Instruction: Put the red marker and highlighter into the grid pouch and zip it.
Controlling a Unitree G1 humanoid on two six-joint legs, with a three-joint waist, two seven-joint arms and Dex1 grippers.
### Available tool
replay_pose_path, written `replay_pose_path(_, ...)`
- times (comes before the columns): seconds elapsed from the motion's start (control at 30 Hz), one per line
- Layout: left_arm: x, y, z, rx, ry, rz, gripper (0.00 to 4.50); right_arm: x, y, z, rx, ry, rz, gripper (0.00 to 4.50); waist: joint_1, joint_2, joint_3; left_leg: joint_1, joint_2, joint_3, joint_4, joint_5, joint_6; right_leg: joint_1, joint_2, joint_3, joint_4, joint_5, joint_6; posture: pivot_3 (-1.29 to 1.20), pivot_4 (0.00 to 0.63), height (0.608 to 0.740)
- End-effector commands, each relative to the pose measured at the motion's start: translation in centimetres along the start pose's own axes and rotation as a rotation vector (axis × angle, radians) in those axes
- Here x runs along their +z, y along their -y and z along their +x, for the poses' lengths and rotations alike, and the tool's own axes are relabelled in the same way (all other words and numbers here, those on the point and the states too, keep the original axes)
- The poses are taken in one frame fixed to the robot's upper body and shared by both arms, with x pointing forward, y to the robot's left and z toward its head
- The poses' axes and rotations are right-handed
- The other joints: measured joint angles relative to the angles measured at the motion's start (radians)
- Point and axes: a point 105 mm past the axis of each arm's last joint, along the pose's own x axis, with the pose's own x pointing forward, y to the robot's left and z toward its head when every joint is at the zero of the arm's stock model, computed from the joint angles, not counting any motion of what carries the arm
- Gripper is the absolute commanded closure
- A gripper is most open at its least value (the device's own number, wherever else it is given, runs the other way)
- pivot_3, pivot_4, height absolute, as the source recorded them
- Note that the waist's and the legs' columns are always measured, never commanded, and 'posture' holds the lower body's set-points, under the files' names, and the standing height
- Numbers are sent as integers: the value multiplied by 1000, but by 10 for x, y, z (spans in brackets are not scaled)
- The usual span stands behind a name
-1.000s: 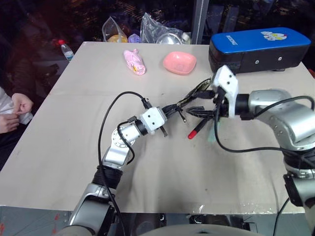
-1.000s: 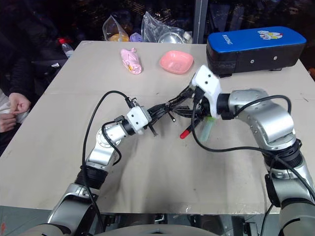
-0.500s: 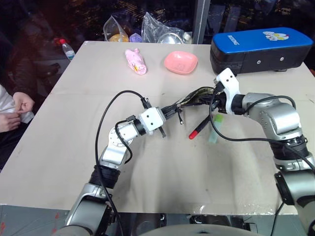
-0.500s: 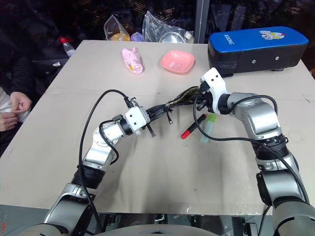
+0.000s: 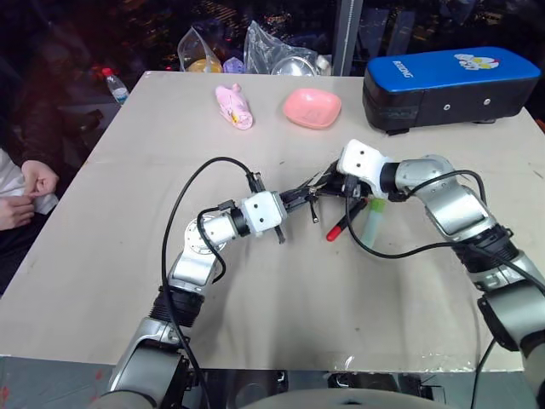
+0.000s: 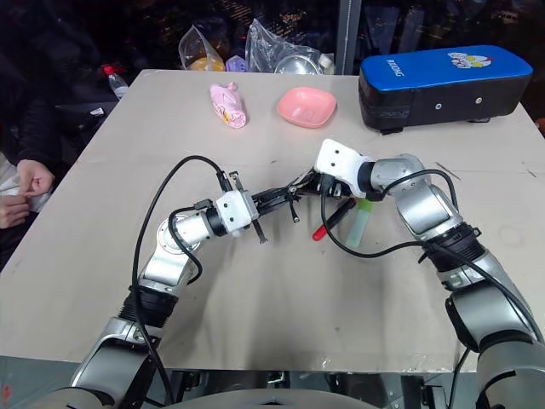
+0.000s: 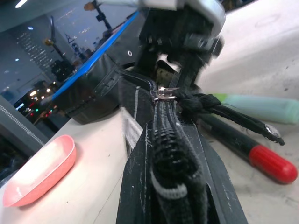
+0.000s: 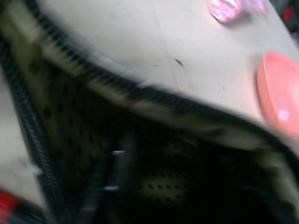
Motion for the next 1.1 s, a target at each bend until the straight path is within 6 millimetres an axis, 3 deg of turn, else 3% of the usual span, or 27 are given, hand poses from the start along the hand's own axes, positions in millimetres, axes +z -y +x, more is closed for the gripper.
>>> replay_pose_path(0.03,9,-12,-6,13,38,46,4500,6,10,-9,-27,23,-143,821,-1,0,0,0,0,0,0,0,0,0,0,0,0,0,0,0,150,740)
replay_pose_path(0.1,9,-16,-7,20,38,53,4500,9,16,-18,-70,49,-158,59,0,0,1,0,0,1,0,0,0,0,0,0,0,0,0,0,150,740)
replay_pose_path(0.23,7,-20,-8,40,28,57,4500,16,19,-42,-145,107,-51,59,7,0,1,0,0,0,0,0,0,0,0,0,0,0,0,0,150,740)
replay_pose_path(0.33,4,-22,-12,55,15,52,4500,12,-2,-66,-136,133,203,59,13,0,1,-1,0,0,0,0,0,0,-4,0,0,0,0,0,150,740)
replay_pose_path(0.47,2,-23,-13,68,11,49,4500,-9,-32,-82,-157,56,429,59,10,0,1,0,0,-1,0,0,0,0,-4,0,0,0,0,0,150,740)
replay_pose_path(0.57,2,-25,-13,77,9,48,4500,-29,-40,-90,-266,-48,547,59,4,0,1,0,0,-1,0,0,0,0,-4,0,1,0,0,0,150,740)
replay_pose_path(0.8,0,-23,-12,94,7,37,4500,-35,-72,-80,-521,-147,813,59,2,0,1,0,0,-2,-1,1,-1,0,-3,2,1,0,0,0,150,740)
replay_pose_path(0.93,0,-22,-11,99,10,31,4500,-37,-88,-70,-573,-178,967,59,2,0,0,0,0,-2,0,1,-1,0,2,2,1,0,0,0,150,740)
replay_pose_path(1.1,0,-24,-9,104,10,27,4500,-40,-98,-59,-575,-197,1029,59,2,0,0,0,0,-2,0,1,-1,0,2,2,1,0,0,0,150,740)
